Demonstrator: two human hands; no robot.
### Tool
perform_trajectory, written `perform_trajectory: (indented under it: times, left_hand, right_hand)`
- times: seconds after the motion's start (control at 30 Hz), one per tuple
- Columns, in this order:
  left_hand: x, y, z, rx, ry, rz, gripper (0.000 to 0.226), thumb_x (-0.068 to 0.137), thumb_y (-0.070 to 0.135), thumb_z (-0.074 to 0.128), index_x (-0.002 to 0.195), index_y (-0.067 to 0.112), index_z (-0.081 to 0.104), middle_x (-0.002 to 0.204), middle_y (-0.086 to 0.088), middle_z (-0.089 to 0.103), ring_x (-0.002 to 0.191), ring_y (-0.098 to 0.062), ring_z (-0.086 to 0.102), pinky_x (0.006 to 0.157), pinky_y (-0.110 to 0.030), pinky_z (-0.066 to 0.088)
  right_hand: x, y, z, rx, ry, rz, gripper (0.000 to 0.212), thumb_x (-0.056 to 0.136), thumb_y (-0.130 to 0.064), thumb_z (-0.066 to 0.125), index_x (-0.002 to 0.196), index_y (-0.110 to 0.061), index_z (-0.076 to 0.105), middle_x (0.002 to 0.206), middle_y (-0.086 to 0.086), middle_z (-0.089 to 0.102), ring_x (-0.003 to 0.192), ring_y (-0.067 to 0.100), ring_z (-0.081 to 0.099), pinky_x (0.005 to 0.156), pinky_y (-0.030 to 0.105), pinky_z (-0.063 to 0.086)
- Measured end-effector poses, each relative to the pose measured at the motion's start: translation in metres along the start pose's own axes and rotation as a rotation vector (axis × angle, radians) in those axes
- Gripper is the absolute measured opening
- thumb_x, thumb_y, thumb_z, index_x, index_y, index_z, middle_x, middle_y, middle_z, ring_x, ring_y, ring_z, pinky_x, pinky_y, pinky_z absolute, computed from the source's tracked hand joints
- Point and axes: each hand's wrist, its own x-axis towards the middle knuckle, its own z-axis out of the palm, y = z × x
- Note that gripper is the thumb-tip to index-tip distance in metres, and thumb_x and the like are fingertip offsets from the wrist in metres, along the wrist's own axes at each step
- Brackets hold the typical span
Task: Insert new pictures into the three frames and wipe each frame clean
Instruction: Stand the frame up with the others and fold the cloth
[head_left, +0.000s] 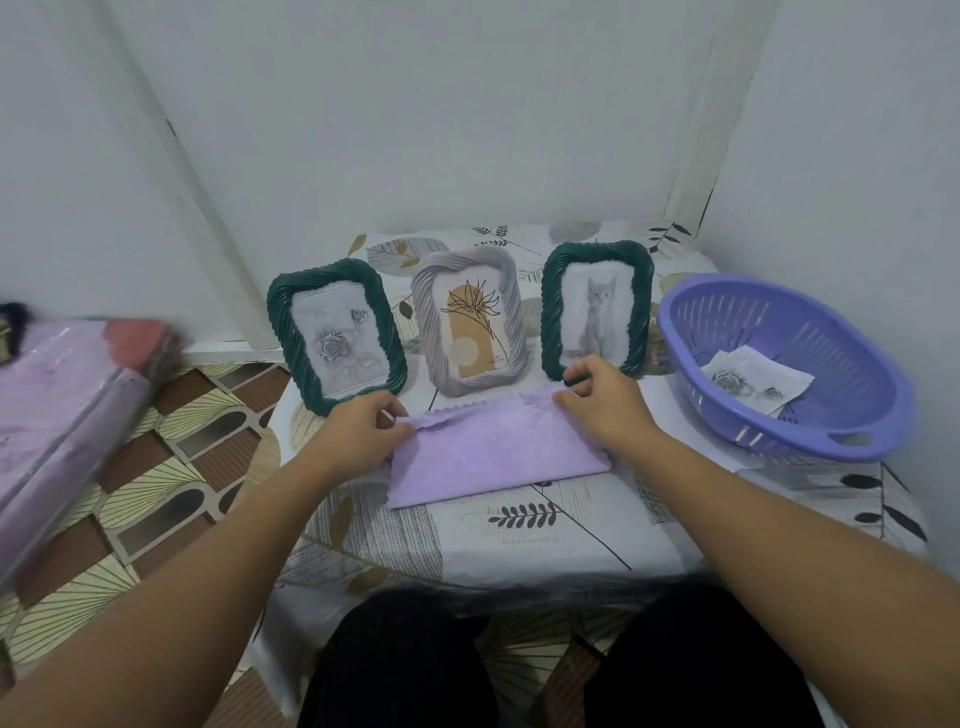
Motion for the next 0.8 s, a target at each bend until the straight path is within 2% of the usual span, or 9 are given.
perform_trajectory:
  times: [0.13,0.27,0.33,0.4,0.47,0.53,0.6,0.7,0.8]
  left_hand:
    - [-0.005,-0.003,0.003,-0.031,0.005,0.014,0.016,0.090,0.029,0.076,0.099,0.023,0.064,0.082,0.004,0.069,0.065,-0.004,0.065,0.045,-0.013,0.044]
    - [-0.002,0.000,0.005,-0.060,0.007,0.006,0.009,0.095,0.030,0.070,0.094,0.021,0.068,0.082,0.003,0.071,0.061,-0.007,0.066,0.046,-0.015,0.048]
    - [0.002,-0.003,0.007,-0.131,0.052,-0.053,0.013,0.098,0.029,0.066,0.089,0.020,0.067,0.073,0.002,0.071,0.056,-0.007,0.065,0.057,-0.028,0.054]
    - [0.005,-0.008,0.008,-0.205,0.090,-0.125,0.017,0.098,0.030,0.065,0.086,0.019,0.066,0.069,0.000,0.071,0.058,-0.011,0.065,0.067,-0.032,0.055]
    - [0.006,-0.008,0.009,-0.157,0.104,-0.155,0.021,0.098,0.032,0.065,0.084,0.017,0.065,0.069,-0.001,0.071,0.060,-0.014,0.066,0.065,-0.028,0.052]
    - [0.005,-0.006,0.012,-0.094,0.120,-0.151,0.019,0.097,0.030,0.065,0.085,0.015,0.064,0.073,-0.003,0.072,0.063,-0.016,0.067,0.054,-0.025,0.051]
    - [0.003,-0.003,0.015,-0.080,0.133,-0.147,0.014,0.097,0.025,0.066,0.091,0.014,0.062,0.078,-0.006,0.071,0.061,-0.015,0.067,0.043,-0.020,0.050]
    - [0.006,-0.007,0.019,-0.008,0.146,-0.129,0.014,0.097,0.028,0.065,0.105,0.019,0.058,0.084,-0.005,0.070,0.063,-0.022,0.070,0.055,-0.037,0.061]
    - [0.011,-0.009,0.020,0.103,0.135,-0.084,0.018,0.097,0.030,0.064,0.112,0.021,0.063,0.096,-0.007,0.070,0.071,-0.024,0.069,0.065,-0.039,0.061]
  right_hand:
    - [-0.007,0.009,-0.001,0.002,-0.004,0.000,0.028,0.088,-0.027,0.072,0.112,-0.024,0.060,0.092,-0.010,0.065,0.088,0.011,0.061,0.074,0.028,0.047]
    - [-0.004,0.009,-0.005,0.034,-0.023,-0.019,0.029,0.089,-0.015,0.067,0.115,-0.024,0.059,0.094,-0.011,0.063,0.084,0.000,0.057,0.065,0.015,0.040]
    - [0.001,0.005,-0.005,0.084,0.047,0.003,0.022,0.092,-0.018,0.068,0.111,-0.025,0.060,0.091,-0.009,0.065,0.083,0.005,0.059,0.065,0.020,0.042]
    - [0.005,0.004,-0.003,0.097,0.094,0.045,0.014,0.093,-0.025,0.071,0.105,-0.024,0.063,0.088,-0.010,0.066,0.083,0.010,0.061,0.068,0.027,0.044]
    - [0.009,0.006,0.001,0.045,0.097,0.076,0.011,0.091,-0.030,0.073,0.097,-0.023,0.067,0.084,-0.010,0.067,0.083,0.012,0.063,0.066,0.027,0.045]
    - [0.010,0.008,0.003,-0.035,0.083,0.093,0.011,0.090,-0.031,0.074,0.093,-0.022,0.068,0.081,-0.011,0.067,0.084,0.014,0.064,0.064,0.026,0.045]
    - [0.010,0.009,0.005,-0.103,0.073,0.099,0.014,0.089,-0.032,0.074,0.096,-0.021,0.068,0.086,-0.010,0.068,0.088,0.016,0.064,0.071,0.030,0.049]
    - [0.013,0.009,0.006,-0.175,0.073,0.100,0.023,0.088,-0.035,0.075,0.104,-0.019,0.069,0.097,-0.003,0.070,0.093,0.020,0.064,0.082,0.036,0.054]
    - [0.013,0.005,0.006,-0.248,0.037,0.106,0.017,0.090,-0.035,0.072,0.096,-0.019,0.068,0.097,-0.001,0.070,0.091,0.022,0.063,0.079,0.037,0.055]
